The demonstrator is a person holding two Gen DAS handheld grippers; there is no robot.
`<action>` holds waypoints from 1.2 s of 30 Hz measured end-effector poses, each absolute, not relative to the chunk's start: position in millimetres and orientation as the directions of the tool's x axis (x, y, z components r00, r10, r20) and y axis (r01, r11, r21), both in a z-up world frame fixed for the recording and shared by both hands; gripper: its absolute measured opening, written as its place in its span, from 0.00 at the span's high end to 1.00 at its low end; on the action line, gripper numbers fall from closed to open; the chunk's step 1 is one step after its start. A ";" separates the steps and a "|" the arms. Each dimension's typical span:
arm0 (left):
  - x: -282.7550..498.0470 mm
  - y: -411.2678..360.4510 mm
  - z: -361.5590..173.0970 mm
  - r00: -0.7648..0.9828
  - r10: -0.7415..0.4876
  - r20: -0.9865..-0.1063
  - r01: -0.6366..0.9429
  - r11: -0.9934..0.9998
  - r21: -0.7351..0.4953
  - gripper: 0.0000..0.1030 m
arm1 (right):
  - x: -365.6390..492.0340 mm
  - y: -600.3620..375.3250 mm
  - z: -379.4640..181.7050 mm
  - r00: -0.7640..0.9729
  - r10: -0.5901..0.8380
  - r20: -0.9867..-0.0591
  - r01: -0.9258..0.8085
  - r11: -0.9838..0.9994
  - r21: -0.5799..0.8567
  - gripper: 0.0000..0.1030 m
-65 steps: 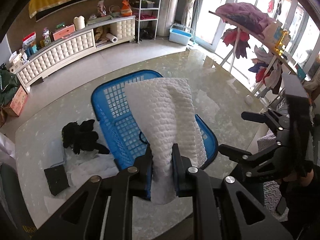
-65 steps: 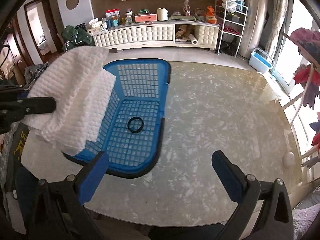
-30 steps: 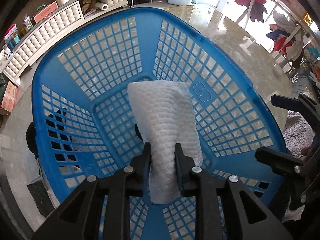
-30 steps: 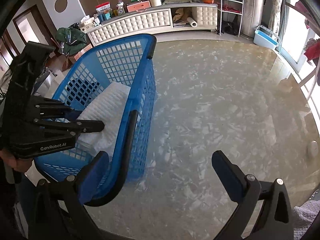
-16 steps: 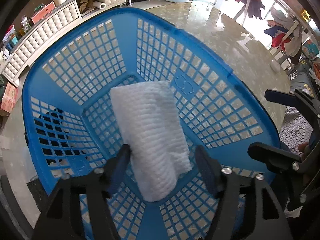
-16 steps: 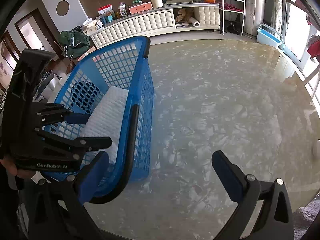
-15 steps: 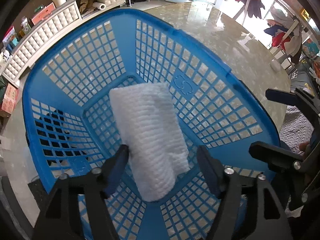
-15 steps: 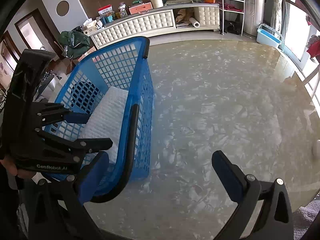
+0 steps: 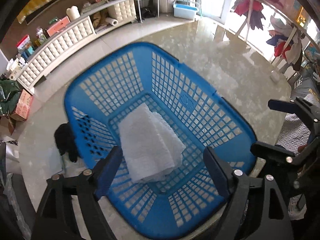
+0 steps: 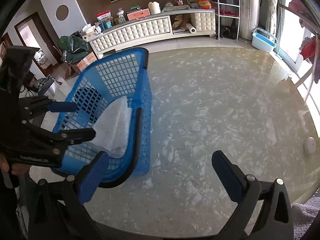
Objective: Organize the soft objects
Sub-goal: 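Withdraw both tools from the basket back over the table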
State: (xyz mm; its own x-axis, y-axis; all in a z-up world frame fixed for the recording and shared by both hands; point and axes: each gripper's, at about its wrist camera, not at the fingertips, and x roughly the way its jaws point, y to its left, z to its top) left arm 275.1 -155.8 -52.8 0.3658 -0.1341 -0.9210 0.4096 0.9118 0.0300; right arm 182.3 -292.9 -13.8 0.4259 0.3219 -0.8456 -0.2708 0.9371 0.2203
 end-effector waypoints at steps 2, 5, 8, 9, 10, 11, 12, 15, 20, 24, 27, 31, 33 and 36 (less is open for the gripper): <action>267.8 -150.0 -42.7 0.387 -0.135 -0.912 0.405 0.914 0.036 0.17 | 177.9 -290.0 -9.5 0.432 0.320 -0.843 -0.272 0.938 0.217 0.00; 253.7 -144.3 -30.8 0.423 -0.123 -0.898 0.399 0.915 0.063 0.16 | 172.6 -286.1 -2.6 0.440 0.327 -0.836 -0.279 0.935 0.219 0.00; 236.1 -134.4 -17.4 0.461 -0.130 -0.878 0.391 0.918 0.070 0.09 | 164.8 -279.6 5.7 0.452 0.335 -0.827 -0.292 0.931 0.217 0.00; 231.0 -130.3 -13.7 0.470 -0.134 -0.872 0.387 0.920 0.067 0.07 | 163.7 -277.2 7.4 0.454 0.336 -0.825 -0.296 0.930 0.217 0.00; 225.2 -127.0 -10.2 0.480 -0.141 -0.866 0.383 0.922 0.063 0.00 | 163.2 -275.5 8.3 0.457 0.338 -0.823 -0.299 0.930 0.216 0.00; 219.6 -123.5 -7.8 0.489 -0.147 -0.860 0.379 0.924 0.057 0.00 | 160.7 -273.3 10.1 0.459 0.341 -0.820 -0.303 0.928 0.216 0.00; 216.2 -119.3 -6.8 0.497 -0.160 -0.853 0.379 0.924 0.047 0.00 | 158.6 -270.9 11.8 0.462 0.343 -0.818 -0.307 0.927 0.215 0.00; 201.1 -106.8 1.5 0.515 -0.202 -0.833 0.384 0.923 0.013 0.00 | 154.2 -264.4 16.4 0.467 0.347 -0.813 -0.318 0.924 0.212 0.00; 179.4 -87.3 8.5 0.557 -0.184 -0.810 0.346 0.938 0.024 0.00 | 145.5 -251.1 23.3 0.476 0.363 -0.801 -0.346 0.915 0.209 0.00; 160.9 -72.8 15.9 0.580 -0.174 -0.796 0.333 0.942 0.037 0.00 | 140.1 -239.2 26.2 0.479 0.375 -0.794 -0.373 0.906 0.203 0.00; 150.4 -60.6 19.9 0.601 -0.144 -0.786 0.309 0.949 0.062 0.00 | 139.0 -227.5 25.1 0.474 0.390 -0.789 -0.390 0.897 0.209 0.00; 139.1 -38.8 22.4 0.617 -0.125 -0.777 0.275 0.959 0.064 0.00 | 138.5 -206.2 24.1 0.464 0.397 -0.792 -0.425 0.884 0.193 0.00; 133.3 -25.0 22.4 0.622 -0.111 -0.775 0.254 0.965 0.065 0.00 | 138.9 -193.6 22.5 0.457 0.400 -0.794 -0.447 0.875 0.184 0.00; 126.3 -5.8 19.7 0.624 -0.083 -0.777 0.218 0.973 0.072 0.00 | 142.5 -176.1 20.3 0.445 0.407 -0.797 -0.474 0.863 0.176 0.00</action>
